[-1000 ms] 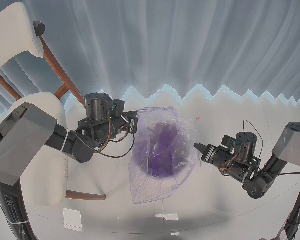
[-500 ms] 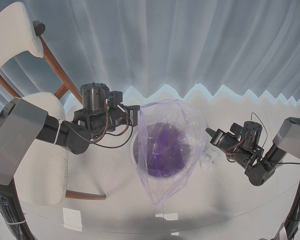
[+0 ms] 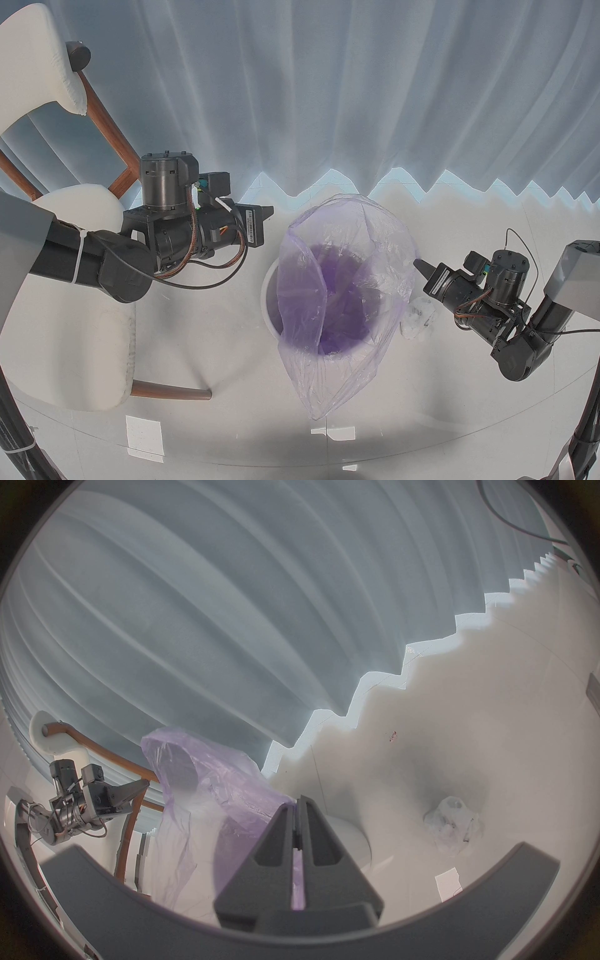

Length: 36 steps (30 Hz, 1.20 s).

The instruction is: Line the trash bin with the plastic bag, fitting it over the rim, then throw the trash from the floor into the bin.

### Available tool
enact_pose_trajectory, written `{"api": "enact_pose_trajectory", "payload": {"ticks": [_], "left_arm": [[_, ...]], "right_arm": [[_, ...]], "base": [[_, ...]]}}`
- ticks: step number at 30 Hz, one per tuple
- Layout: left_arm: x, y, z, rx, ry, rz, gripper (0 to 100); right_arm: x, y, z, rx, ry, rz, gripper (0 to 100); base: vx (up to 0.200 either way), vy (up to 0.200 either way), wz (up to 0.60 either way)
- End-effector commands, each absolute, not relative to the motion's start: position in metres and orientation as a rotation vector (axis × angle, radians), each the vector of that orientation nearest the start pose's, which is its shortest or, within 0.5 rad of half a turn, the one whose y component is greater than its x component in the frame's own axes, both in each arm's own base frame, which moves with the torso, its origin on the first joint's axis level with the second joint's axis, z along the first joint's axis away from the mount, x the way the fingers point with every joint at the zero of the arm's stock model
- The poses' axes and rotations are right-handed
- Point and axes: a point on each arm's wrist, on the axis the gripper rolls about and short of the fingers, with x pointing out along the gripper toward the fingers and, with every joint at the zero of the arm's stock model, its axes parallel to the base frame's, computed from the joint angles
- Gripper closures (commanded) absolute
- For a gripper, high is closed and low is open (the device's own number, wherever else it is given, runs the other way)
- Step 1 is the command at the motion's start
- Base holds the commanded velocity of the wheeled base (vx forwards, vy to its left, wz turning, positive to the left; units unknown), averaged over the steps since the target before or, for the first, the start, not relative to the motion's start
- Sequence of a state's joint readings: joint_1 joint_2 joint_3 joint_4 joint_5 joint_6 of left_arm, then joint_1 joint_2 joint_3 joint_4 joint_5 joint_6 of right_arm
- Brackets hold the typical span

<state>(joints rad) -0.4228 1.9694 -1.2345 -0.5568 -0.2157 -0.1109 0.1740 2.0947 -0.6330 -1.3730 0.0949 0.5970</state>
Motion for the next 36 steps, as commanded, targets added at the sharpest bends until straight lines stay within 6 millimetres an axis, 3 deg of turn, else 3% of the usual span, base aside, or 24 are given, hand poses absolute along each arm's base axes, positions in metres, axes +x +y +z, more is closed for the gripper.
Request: {"api": "enact_pose_trajectory", "payload": {"ticks": [1,6,8,9,12,18,22,27,32,36], "left_arm": [[0.356,-0.166,0.201,-0.089,0.206,-0.62,100],[0.339,-0.185,0.202,-0.178,0.208,-0.621,100],[0.325,-0.186,0.214,-0.265,0.165,-0.641,100],[0.302,-0.184,0.231,-0.389,0.111,-0.694,100],[0.282,-0.176,0.244,-0.418,0.086,-0.788,100],[0.276,-0.171,0.245,-0.335,0.071,-0.785,100],[0.273,-0.169,0.235,-0.328,0.097,-0.779,100],[0.271,-0.169,0.237,-0.356,0.088,-0.776,100],[0.267,-0.173,0.244,-0.656,0.12,-0.804,100],[0.265,-0.18,0.239,-0.658,0.096,-0.85,100]], "right_arm": [[0.338,0.062,0.085,0.589,0.173,0.233,100],[0.334,0.063,0.086,0.584,0.167,0.242,100],[0.331,0.064,0.087,0.584,0.162,0.248,100],[0.329,0.066,0.089,0.584,0.158,0.256,100],[0.326,0.07,0.095,0.586,0.147,0.274,100],[0.322,0.075,0.096,0.583,0.155,0.288,100],[0.322,0.075,0.096,0.583,0.152,0.289,100],[0.321,0.075,0.096,0.585,0.15,0.289,100],[0.322,0.075,0.095,0.584,0.154,0.29,100],[0.319,0.087,0.093,0.589,0.16,0.327,100]], "base": [[0.0,0.0,0.0],[0.0,0.0,0.0],[0.0,0.0,0.0],[0.0,0.0,0.0],[-0.2,-0.2,0.0],[-0.2,-0.2,0.0],[-0.2,-0.2,0.0],[-0.2,-0.08,0.0],[0.0,0.0,0.0],[0.0,0.0,0.0]]}}
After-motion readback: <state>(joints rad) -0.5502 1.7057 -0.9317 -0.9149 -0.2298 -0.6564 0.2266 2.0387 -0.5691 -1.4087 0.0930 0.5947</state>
